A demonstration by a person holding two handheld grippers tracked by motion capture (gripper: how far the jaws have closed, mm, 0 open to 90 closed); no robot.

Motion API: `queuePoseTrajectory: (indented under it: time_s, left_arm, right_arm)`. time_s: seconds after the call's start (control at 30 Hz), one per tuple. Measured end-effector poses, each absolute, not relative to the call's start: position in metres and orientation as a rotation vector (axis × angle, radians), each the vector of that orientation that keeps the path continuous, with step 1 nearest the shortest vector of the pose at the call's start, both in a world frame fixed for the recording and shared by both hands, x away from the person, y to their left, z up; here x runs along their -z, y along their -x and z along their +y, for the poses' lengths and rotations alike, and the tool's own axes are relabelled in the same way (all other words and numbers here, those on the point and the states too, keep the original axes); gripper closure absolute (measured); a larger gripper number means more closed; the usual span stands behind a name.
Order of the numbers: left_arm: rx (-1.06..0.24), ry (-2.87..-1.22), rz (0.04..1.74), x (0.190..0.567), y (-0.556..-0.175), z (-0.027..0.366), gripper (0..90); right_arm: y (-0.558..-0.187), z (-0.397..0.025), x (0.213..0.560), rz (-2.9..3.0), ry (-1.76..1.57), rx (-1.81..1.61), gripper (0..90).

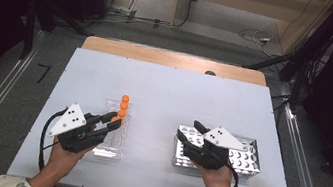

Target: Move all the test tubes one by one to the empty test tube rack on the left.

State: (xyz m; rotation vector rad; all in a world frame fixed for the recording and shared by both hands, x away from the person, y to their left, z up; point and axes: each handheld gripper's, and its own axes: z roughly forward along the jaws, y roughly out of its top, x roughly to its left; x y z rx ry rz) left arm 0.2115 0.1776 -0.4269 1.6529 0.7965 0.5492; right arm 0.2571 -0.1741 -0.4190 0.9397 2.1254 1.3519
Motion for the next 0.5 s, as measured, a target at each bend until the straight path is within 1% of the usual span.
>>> queuePoseTrajectory:
  time_s: [0.5]
  left_arm:
    - [-0.569, -1.714, 0.797, 0.449, -0.21, 0.173, 69.8]
  right_arm:
    - [-0.256, -0.18, 0.418, 2.104, -0.951, -1.35, 36.1]
